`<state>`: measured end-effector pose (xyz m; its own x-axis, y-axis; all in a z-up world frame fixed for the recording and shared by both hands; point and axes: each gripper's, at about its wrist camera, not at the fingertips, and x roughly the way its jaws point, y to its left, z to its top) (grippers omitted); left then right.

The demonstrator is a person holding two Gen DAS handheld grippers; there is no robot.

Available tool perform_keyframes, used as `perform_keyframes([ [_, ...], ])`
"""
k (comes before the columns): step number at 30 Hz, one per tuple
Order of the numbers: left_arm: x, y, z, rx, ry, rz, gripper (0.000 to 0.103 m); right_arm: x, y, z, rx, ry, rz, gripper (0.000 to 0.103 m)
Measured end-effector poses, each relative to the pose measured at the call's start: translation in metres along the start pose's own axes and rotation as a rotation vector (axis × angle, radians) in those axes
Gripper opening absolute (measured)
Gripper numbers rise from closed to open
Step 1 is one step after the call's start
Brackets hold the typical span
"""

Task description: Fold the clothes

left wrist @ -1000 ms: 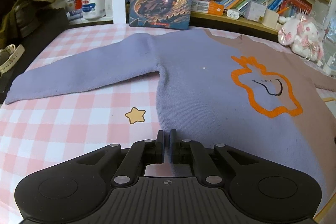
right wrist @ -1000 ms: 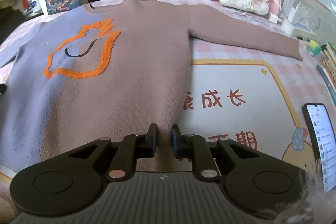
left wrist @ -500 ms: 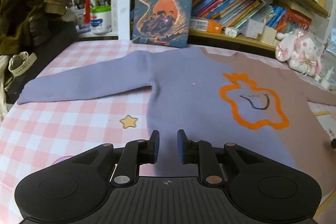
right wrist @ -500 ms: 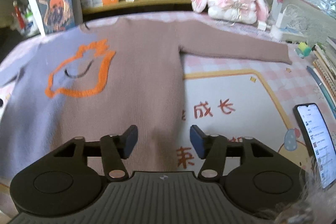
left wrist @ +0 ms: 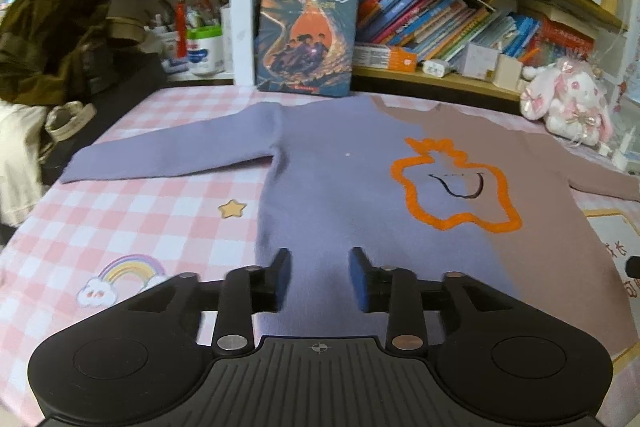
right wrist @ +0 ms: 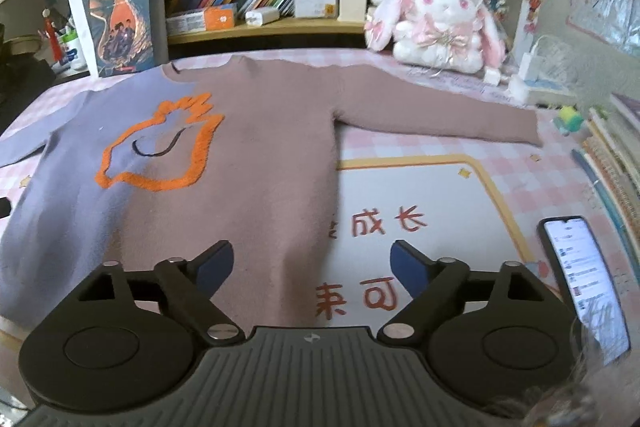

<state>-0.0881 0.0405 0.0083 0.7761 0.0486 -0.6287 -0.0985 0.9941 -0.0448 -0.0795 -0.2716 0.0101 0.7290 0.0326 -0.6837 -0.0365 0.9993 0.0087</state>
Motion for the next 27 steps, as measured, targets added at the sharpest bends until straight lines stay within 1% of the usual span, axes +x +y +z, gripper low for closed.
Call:
perform_keyframes([
  [1, -0.004, -0.002, 0.0, -0.004, -0.002, 0.016, 0.056, -0.002, -0.001, -0.001, -0.003, -0.009, -0.008, 0.092],
  [2, -0.009, -0.005, -0.001, -0.001, -0.017, 0.031, 0.063, -0.005, -0.001, -0.003, -0.007, -0.017, -0.016, 0.095],
  [3, -0.014, -0.008, -0.002, 0.001, -0.032, 0.045, 0.075, -0.008, 0.0, -0.005, -0.01, -0.027, -0.022, 0.096],
  [4, -0.019, -0.011, -0.003, 0.004, -0.047, 0.053, 0.084, -0.011, 0.0, -0.007, -0.012, -0.036, -0.025, 0.099],
  [7, -0.033, -0.024, -0.01, 0.017, -0.073, 0.047, 0.095, -0.021, 0.0, -0.015, -0.001, -0.055, -0.022, 0.1],
  [10, -0.041, -0.034, -0.018, 0.037, -0.072, 0.035, 0.096, -0.029, 0.001, -0.022, 0.014, -0.054, 0.011, 0.1],
  [15, -0.052, -0.044, -0.027, 0.053, -0.068, 0.017, 0.097, -0.038, 0.007, -0.03, -0.03, -0.062, 0.04, 0.1],
  [20, -0.064, -0.044, -0.034, 0.03, -0.065, 0.015, 0.097, -0.043, 0.005, -0.035, -0.032, -0.059, 0.039, 0.101],
  [27, -0.073, -0.042, -0.042, 0.028, -0.046, 0.011, 0.097, -0.048, 0.005, -0.043, -0.032, -0.054, 0.05, 0.103],
])
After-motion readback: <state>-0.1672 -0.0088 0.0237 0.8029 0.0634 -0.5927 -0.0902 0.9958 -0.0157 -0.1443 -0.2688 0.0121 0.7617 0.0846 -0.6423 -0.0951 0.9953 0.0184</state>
